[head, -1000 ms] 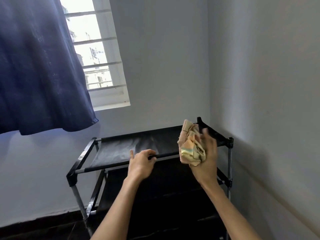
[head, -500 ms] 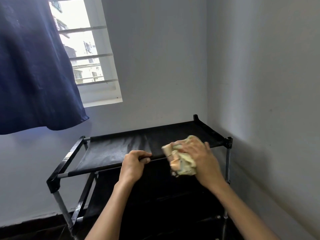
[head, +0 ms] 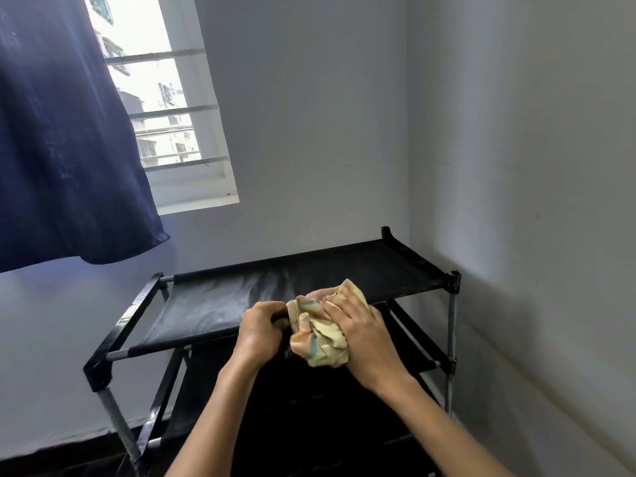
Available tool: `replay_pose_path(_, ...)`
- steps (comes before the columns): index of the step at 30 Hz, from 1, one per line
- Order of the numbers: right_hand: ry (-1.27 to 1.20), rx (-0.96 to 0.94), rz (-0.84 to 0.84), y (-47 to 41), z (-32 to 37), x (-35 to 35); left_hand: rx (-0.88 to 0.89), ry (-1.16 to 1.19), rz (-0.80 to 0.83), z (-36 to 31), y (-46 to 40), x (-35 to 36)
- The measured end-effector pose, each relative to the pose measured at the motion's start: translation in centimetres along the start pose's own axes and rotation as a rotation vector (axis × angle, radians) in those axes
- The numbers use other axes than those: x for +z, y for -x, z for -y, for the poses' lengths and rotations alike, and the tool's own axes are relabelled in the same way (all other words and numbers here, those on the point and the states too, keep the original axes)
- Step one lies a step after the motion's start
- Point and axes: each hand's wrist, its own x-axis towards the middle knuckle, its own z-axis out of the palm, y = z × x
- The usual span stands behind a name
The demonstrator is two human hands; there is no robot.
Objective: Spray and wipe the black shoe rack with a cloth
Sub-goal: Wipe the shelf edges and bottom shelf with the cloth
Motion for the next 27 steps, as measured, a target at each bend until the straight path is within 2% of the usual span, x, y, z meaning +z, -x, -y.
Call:
replay_pose_path(3, -0.019, -0.079, -0.01, 0.8, -3.3, -1.7, -0.016, 0.013, 0.025, 0.2, -0.4, -0.1)
replay_pose_path(7, -0.281, 0.105, -0.192, 2.5, -7.5, -3.8, -0.03, 0.027, 0.019, 0.4, -0.7, 0.1)
replay_pose_path(11, -0.396, 0.144, -0.315, 1.5, -4.9, -2.6, -0.029, 0.011, 0.008, 0.3, -0.6, 0.1)
replay_pose_path(13, -0.379, 0.111, -0.255, 0.8, -2.2, -1.1, -0.01, -0.004, -0.007, 0.1, -0.5, 0.2)
replay_pose_path(15, -0.269, 0.056, -0.116, 0.4, -0.1, 0.5, 0.012, -0.024, -0.019, 0.0, -0.5, 0.1)
replay_pose_path(19, -0.196, -0.004, 0.01, 0.2, -0.1, 0.9, 0.017, -0.026, -0.046, -0.3, -0.2, 0.0)
replay_pose_path(23, -0.322, -0.07, 0.017, 1.0, -4.2, -2.8, -0.011, 0.016, -0.026, -0.5, 0.0, 0.1)
replay_pose_path(27, -0.54, 0.128, -0.149, 2.9, -9.6, -5.8, -0.029, 0.029, -0.029, -0.6, -0.1, 0.4)
